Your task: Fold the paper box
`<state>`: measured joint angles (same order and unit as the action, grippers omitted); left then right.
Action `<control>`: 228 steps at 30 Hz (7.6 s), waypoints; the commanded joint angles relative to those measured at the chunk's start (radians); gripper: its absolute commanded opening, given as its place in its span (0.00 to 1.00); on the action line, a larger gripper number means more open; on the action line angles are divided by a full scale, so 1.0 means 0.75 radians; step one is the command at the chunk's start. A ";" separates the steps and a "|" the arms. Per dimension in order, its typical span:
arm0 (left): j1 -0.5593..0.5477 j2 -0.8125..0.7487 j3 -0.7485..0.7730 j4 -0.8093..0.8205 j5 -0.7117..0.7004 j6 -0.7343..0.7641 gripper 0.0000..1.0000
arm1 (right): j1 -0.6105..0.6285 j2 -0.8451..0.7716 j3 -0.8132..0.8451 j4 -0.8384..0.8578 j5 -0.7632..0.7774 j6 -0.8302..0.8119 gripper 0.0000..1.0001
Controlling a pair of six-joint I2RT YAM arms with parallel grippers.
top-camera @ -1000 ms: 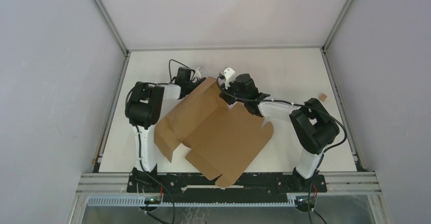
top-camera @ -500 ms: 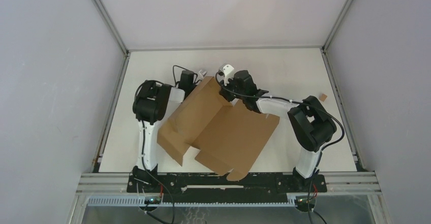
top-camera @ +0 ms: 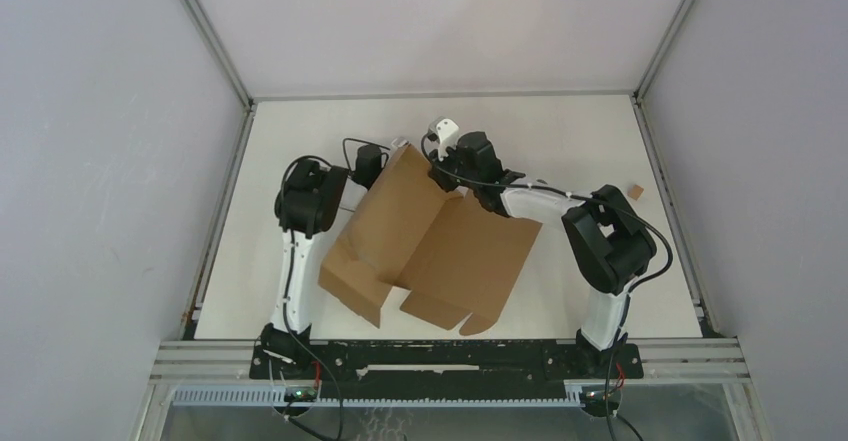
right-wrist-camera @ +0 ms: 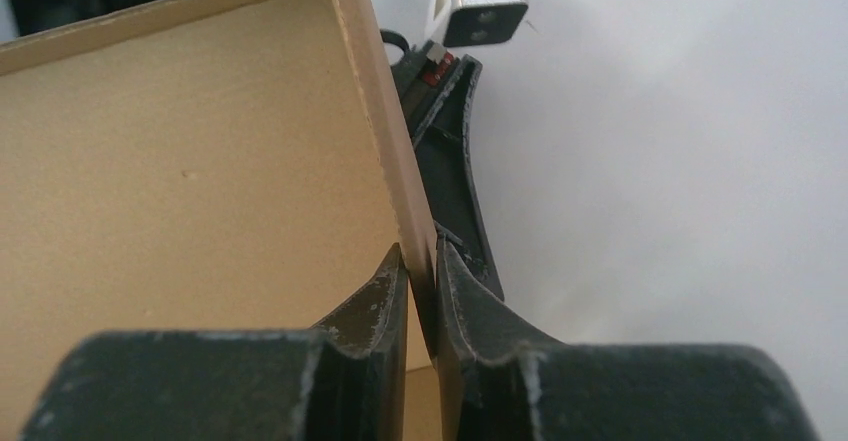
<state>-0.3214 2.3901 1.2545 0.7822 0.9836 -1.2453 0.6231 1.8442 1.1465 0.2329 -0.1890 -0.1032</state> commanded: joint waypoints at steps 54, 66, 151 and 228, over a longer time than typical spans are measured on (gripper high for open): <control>0.092 -0.663 -0.307 -0.885 -0.510 0.696 0.26 | -0.094 -0.132 0.065 -0.772 -0.045 -0.065 0.00; 0.190 -0.905 -0.419 -0.851 -0.609 0.665 0.26 | -0.037 -0.090 0.142 -0.892 0.229 0.043 0.02; -0.066 -1.784 -0.312 -1.638 -1.139 0.822 0.16 | 0.210 -0.518 -0.559 0.227 0.651 0.017 0.02; 0.002 -1.604 -0.417 -1.509 -1.007 0.856 0.16 | -0.019 -0.024 0.042 -0.569 0.336 0.124 0.39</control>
<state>-0.3264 1.1919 0.9409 -0.3695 0.2131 -0.6270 0.6182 1.8862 1.1770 -0.1967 0.1104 -0.0364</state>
